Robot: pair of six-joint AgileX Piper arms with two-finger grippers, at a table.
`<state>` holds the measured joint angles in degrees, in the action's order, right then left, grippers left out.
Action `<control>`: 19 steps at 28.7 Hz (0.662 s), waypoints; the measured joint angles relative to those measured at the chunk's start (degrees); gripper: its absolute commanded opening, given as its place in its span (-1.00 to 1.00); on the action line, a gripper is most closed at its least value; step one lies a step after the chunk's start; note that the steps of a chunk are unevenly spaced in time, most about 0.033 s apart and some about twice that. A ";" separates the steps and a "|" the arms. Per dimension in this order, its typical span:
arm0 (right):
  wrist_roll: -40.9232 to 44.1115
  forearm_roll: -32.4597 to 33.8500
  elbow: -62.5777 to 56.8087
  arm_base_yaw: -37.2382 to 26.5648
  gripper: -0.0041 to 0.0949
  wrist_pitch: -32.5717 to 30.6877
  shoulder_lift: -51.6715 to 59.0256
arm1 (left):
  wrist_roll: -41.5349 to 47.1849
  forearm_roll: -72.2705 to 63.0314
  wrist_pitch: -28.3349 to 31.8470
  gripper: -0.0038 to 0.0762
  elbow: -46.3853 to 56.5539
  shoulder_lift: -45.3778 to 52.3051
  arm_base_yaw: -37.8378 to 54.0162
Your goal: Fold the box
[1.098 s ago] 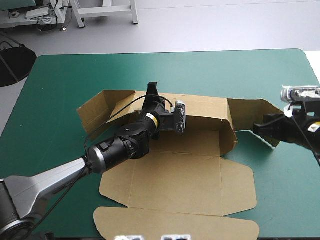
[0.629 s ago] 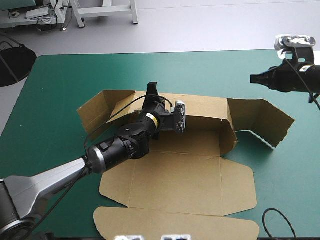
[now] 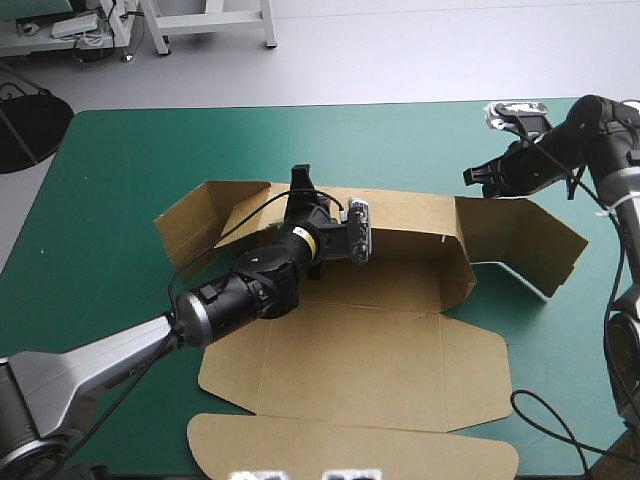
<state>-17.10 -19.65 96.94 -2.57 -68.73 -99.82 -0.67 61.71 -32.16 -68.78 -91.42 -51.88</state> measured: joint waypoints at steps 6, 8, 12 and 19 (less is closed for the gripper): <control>0.63 3.86 0.00 0.25 -0.95 -1.90 -0.07 | 2.88 0.06 0.00 -0.93 0.00 0.00 0.00; 0.75 3.43 0.00 0.25 -0.95 -1.94 -0.07 | 2.99 0.06 0.05 -0.93 0.00 0.00 0.00; 1.23 2.00 0.00 0.25 -0.95 -2.03 -0.01 | 4.65 0.06 0.05 -0.93 0.04 0.00 0.00; 1.51 1.50 -3.03 0.25 -0.95 -1.96 3.08 | 5.87 0.24 0.05 -0.93 0.04 0.00 0.00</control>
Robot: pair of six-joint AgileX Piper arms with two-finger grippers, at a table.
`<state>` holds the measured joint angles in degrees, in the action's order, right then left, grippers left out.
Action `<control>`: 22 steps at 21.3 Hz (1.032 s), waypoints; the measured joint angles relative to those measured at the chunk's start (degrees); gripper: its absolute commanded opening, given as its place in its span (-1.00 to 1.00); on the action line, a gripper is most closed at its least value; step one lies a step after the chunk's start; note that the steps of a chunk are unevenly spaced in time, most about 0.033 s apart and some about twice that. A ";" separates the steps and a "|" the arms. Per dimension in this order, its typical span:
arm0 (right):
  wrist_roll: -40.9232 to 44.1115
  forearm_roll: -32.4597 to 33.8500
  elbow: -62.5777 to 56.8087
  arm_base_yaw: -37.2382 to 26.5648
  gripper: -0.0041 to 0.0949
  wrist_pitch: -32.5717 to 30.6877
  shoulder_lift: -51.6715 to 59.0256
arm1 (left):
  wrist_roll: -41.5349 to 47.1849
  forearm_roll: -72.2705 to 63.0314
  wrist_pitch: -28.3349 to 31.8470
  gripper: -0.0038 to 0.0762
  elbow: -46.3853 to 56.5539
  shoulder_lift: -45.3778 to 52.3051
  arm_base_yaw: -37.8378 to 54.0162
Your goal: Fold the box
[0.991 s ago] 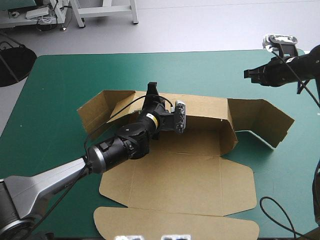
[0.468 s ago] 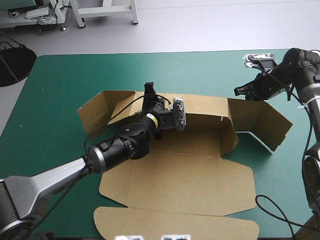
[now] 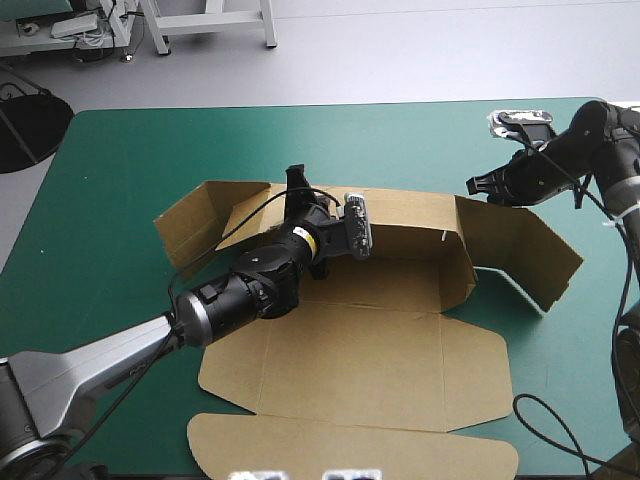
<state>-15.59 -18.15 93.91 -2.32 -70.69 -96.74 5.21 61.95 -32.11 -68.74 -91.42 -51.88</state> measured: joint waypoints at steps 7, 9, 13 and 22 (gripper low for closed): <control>-0.38 -0.06 -7.60 0.00 -0.95 -0.14 6.70 | 0.92 0.00 0.06 -0.93 0.00 0.00 0.00; -1.13 -0.19 -10.10 0.00 -0.95 -0.14 7.92 | 1.01 0.00 0.06 -0.93 0.00 0.00 0.00; -1.51 -0.26 -11.54 0.00 -0.95 -0.13 8.74 | 4.12 1.36 0.24 -0.93 0.00 0.00 0.00; -1.58 -2.13 -11.72 0.00 -0.95 -0.13 9.01 | 6.86 4.43 0.18 -0.93 0.42 -0.23 -0.16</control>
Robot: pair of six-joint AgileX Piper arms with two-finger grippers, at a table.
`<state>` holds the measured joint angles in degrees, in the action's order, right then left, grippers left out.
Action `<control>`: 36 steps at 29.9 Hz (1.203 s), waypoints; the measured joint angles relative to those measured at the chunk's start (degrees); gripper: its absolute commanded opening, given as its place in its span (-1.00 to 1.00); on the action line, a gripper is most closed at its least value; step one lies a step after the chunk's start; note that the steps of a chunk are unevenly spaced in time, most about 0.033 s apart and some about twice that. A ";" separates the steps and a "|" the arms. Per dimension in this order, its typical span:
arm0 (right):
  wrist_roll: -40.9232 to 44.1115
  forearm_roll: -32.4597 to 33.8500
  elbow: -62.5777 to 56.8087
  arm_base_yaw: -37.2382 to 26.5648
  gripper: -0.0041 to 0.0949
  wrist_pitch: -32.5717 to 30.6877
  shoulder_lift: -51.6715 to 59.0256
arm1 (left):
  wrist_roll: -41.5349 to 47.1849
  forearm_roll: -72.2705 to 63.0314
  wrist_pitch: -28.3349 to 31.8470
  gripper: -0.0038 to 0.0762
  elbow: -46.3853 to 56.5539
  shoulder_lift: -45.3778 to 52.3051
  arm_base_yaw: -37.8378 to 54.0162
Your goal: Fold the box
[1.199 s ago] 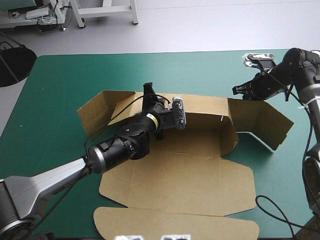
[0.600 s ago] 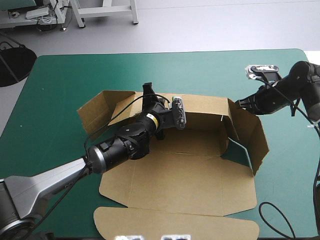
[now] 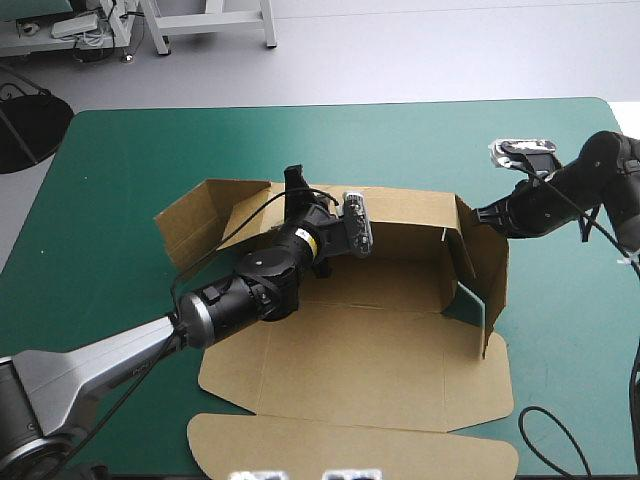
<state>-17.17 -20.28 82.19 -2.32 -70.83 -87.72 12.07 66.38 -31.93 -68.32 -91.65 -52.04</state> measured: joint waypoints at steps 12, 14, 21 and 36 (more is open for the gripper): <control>-7.44 -7.49 -12.28 0.00 -0.95 6.91 5.82 | 0.00 1.48 -0.95 -0.93 -0.16 -1.43 -0.23; -8.40 -7.69 -15.00 0.00 -0.95 9.40 7.29 | -0.47 1.54 -1.14 -0.93 -0.40 -1.87 -0.23; -13.33 -11.92 -25.88 0.00 -0.95 21.84 13.06 | -2.47 3.50 -2.09 -0.93 -0.84 -4.20 -0.23; -33.64 -25.26 -34.11 0.00 -0.42 30.02 16.06 | -3.91 5.86 -3.41 -0.93 -1.10 -5.82 -0.23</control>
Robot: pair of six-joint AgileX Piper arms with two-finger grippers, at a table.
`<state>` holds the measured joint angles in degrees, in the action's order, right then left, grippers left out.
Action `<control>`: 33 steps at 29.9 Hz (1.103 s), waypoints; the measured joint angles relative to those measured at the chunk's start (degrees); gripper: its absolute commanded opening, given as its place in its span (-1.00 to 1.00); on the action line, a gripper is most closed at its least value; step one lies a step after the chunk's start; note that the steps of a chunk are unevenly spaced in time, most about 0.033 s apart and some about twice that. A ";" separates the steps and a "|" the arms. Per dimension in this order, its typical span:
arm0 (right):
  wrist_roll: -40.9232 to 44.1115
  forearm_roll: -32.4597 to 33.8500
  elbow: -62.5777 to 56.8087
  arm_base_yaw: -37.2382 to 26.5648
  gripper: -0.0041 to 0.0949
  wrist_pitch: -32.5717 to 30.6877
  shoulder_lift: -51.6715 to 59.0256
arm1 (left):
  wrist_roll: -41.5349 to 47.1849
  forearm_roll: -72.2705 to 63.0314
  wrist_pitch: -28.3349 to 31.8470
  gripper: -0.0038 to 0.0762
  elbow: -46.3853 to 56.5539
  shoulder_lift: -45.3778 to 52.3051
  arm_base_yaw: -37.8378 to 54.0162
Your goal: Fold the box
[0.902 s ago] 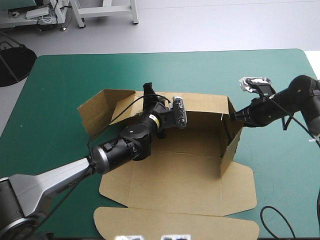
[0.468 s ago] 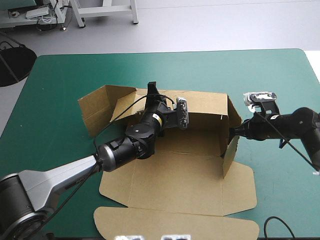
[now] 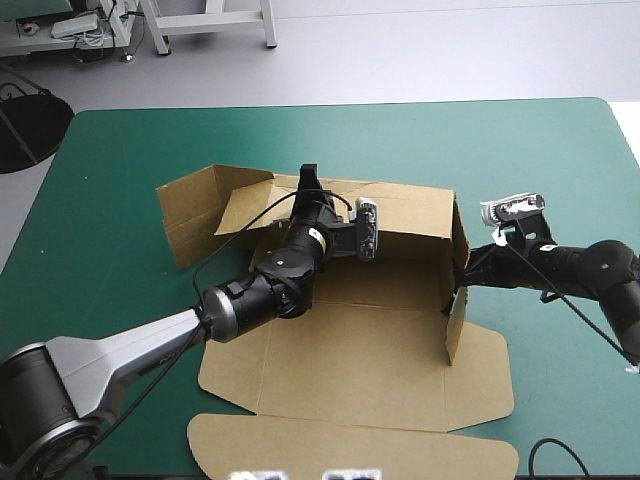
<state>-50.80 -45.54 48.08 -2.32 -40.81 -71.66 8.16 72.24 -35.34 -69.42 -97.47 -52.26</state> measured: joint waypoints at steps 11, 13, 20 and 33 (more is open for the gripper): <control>-0.98 9.24 3.96 0.00 0.01 -7.11 0.00 | 0.19 -1.12 -0.23 -0.93 -0.10 0.37 0.00; -1.01 10.86 4.63 0.00 0.01 -9.00 0.00 | 0.19 -1.31 -0.29 -0.93 -0.16 0.37 0.00; 2.30 16.37 6.62 0.00 0.00 -13.39 0.00 | 0.19 -1.35 -0.48 -0.93 -0.22 0.37 -0.06; 2.70 18.01 6.53 0.00 -0.02 -24.66 2.71 | 0.45 -1.19 -0.71 -0.93 -0.61 0.17 -0.06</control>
<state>-48.11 -27.53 54.61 -2.32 -65.46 -68.96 8.61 71.05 -36.05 -70.03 -97.30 -52.33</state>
